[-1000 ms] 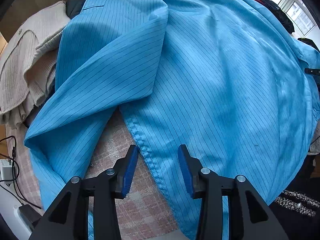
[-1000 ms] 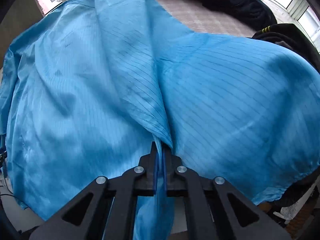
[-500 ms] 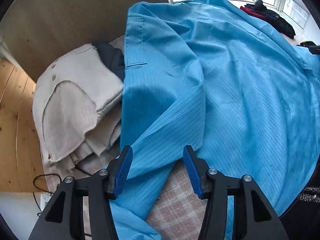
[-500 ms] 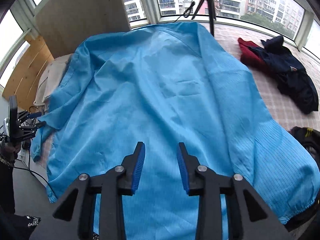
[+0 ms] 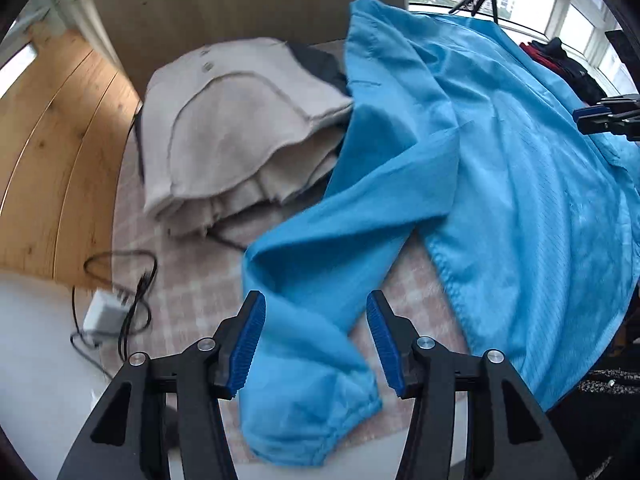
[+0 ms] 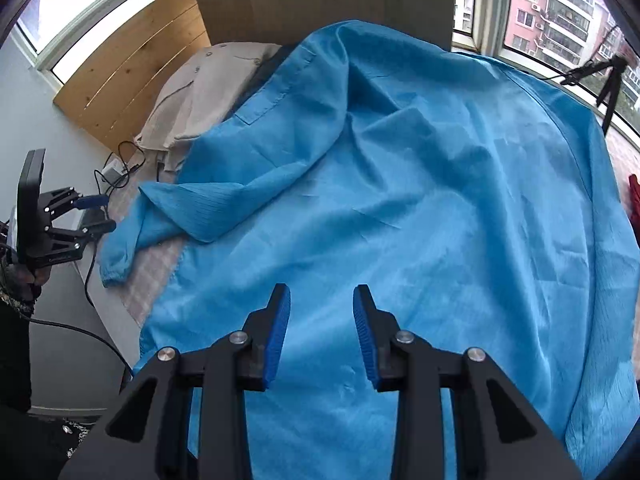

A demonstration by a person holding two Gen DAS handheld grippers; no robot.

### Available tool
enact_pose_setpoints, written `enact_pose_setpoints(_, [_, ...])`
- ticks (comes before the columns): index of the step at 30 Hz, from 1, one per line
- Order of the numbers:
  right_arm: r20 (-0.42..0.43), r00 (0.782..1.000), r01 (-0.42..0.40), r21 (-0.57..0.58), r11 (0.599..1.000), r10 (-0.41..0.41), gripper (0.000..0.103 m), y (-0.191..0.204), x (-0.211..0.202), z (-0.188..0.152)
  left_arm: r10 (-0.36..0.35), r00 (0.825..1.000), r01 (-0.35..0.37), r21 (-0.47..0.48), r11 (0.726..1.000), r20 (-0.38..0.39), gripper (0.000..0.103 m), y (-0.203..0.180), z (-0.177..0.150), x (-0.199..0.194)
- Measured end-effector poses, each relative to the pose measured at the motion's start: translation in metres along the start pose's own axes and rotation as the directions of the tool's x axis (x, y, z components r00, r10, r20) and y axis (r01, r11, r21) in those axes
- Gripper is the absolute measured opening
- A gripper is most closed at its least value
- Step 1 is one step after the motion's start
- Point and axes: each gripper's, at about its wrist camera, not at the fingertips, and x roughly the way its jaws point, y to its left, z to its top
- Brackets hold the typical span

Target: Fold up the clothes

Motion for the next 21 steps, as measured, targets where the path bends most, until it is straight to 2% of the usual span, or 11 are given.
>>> enact_pose_setpoints(4, [-0.048, 0.998, -0.038, -0.089, 0.995, 0.034, 0.035, 0.042, 0.035, 0.032, 0.005, 0.999, -0.009, -0.102, 0.995, -0.044, 0.052, 0.006, -0.053, 0.009])
enact_pose_setpoints(6, [-0.071, 0.995, -0.084, -0.11, 0.99, 0.076, 0.035, 0.062, 0.051, 0.046, -0.008, 0.999, 0.0, -0.157, 0.988, -0.051, 0.052, 0.013, -0.077, 0.008])
enact_pose_setpoints(10, [-0.143, 0.984, -0.13, -0.15, 0.98, 0.109, 0.035, 0.101, 0.083, 0.056, -0.079, 0.996, 0.063, -0.289, 0.955, -0.042, 0.053, 0.024, -0.106, 0.017])
enact_pose_setpoints(16, [-0.23, 0.964, -0.182, -0.203, 0.962, 0.134, 0.035, 0.136, 0.106, 0.012, -0.105, 0.993, 0.076, -0.389, 0.918, -0.053, 0.053, 0.034, -0.115, 0.042])
enact_pose_setpoints(20, [-0.28, 0.951, -0.196, -0.205, 0.959, 0.134, 0.035, 0.131, 0.11, -0.02, -0.065, 0.995, 0.03, -0.38, 0.924, -0.08, 0.051, 0.032, -0.109, 0.055])
enact_pose_setpoints(21, [-0.292, 0.946, -0.205, -0.2, 0.958, 0.141, 0.035, 0.128, 0.108, -0.028, -0.057, 0.995, 0.024, -0.37, 0.929, -0.078, 0.046, 0.03, -0.107, 0.056])
